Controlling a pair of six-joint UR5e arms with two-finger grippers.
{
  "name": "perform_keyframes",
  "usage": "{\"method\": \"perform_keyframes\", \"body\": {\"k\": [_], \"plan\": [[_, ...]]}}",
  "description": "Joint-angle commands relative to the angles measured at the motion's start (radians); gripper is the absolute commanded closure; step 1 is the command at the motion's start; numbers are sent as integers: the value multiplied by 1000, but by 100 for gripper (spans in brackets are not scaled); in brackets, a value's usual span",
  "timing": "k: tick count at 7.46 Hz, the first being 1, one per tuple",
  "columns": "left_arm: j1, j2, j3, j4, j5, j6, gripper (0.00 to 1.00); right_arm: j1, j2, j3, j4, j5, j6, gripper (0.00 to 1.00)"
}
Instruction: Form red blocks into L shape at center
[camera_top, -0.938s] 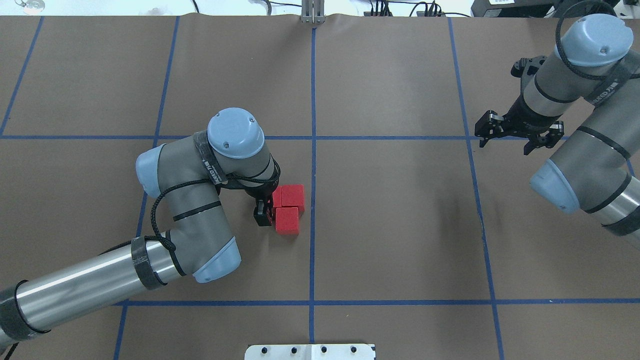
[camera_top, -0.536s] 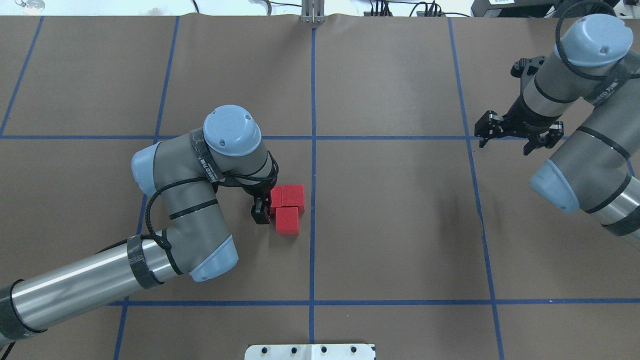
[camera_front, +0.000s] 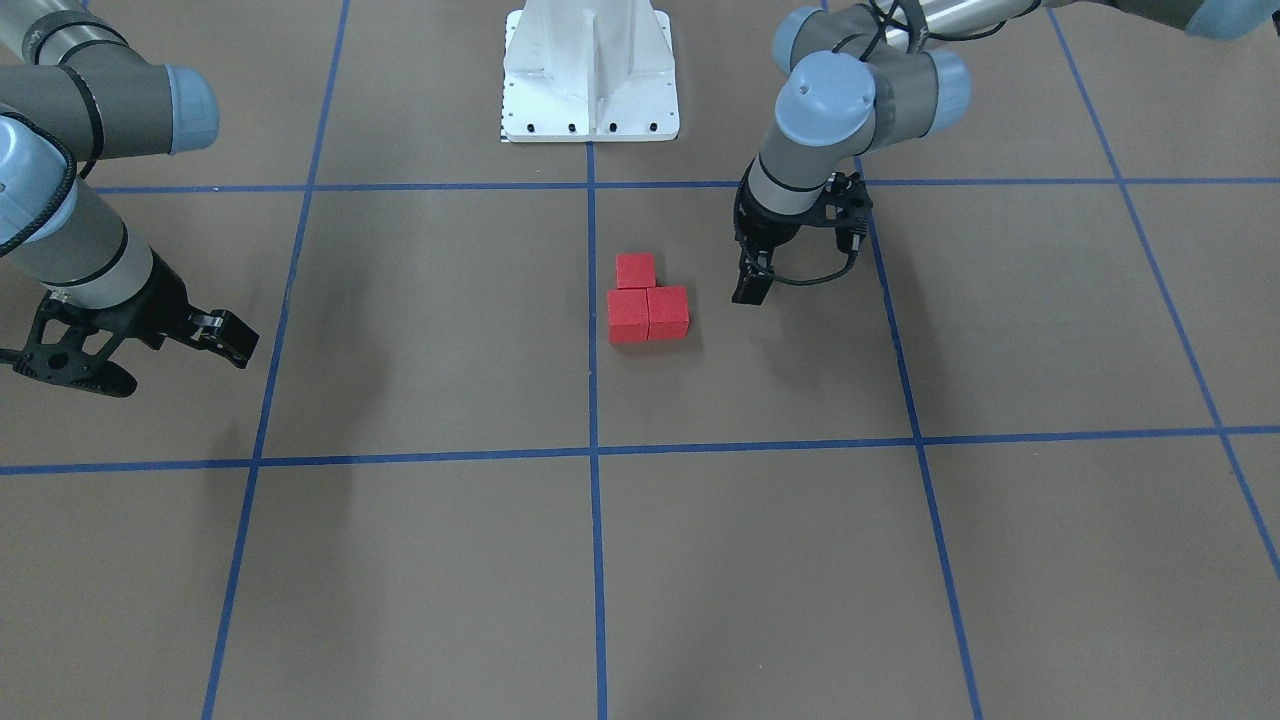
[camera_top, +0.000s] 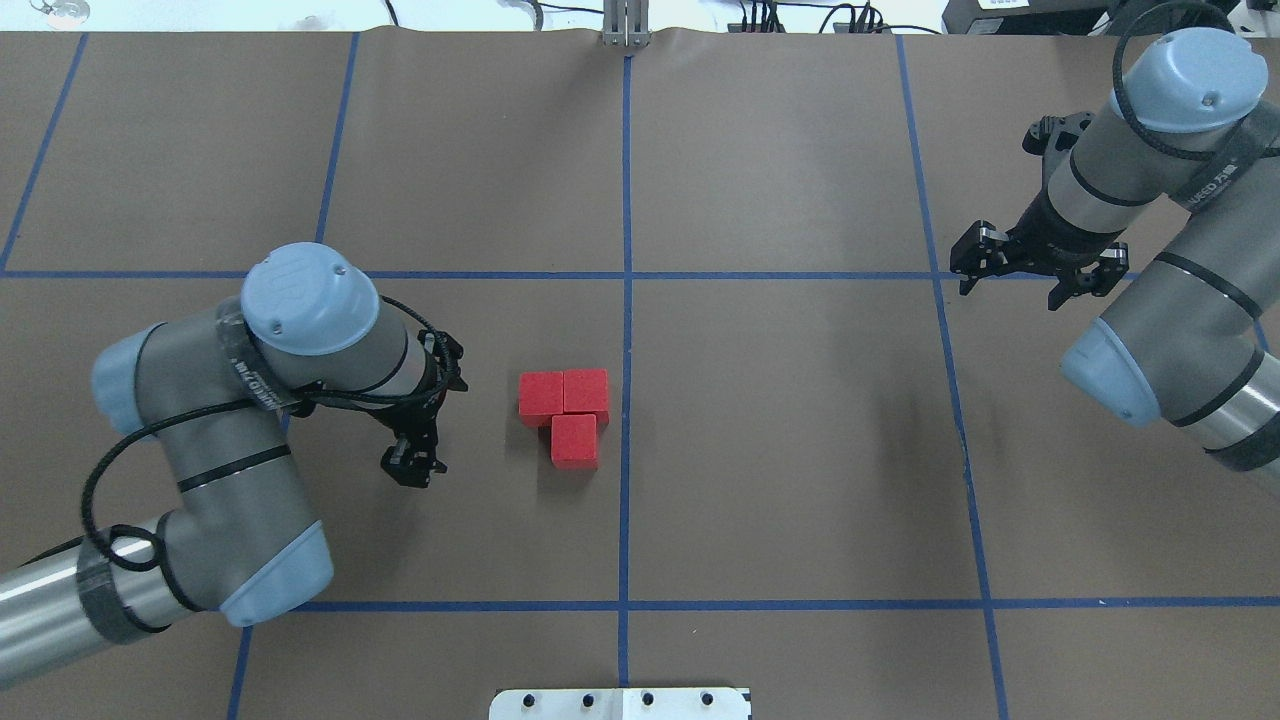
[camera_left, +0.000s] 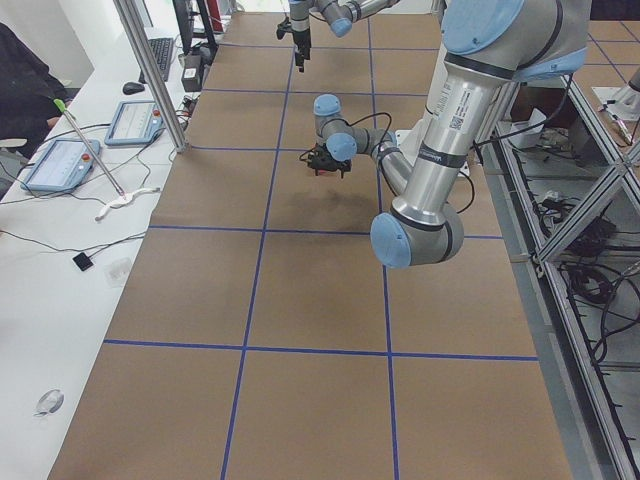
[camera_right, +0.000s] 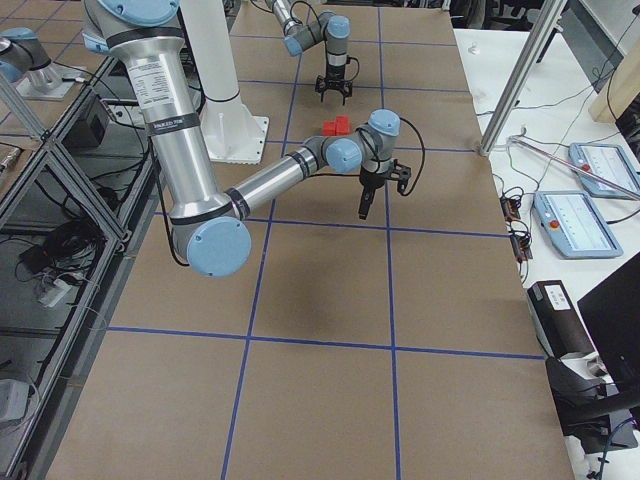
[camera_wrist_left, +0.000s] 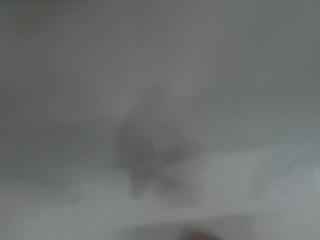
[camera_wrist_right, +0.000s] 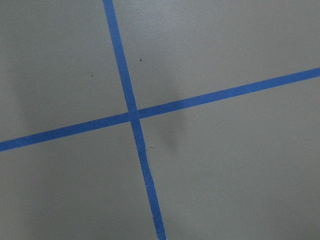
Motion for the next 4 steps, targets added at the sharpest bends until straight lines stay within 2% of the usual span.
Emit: {"method": "perform_keyframes", "body": {"k": [1, 3, 4], "plan": [[-23, 132, -98, -2, -30, 134, 0, 1, 0, 0, 1, -1, 0, 0], [-38, 187, -155, -2, -46, 235, 0, 3, 0, 3, 1, -1, -5, 0], [-61, 240, -211, -1, -61, 361, 0, 16, -3, 3, 1, -1, -15, 0]]}}
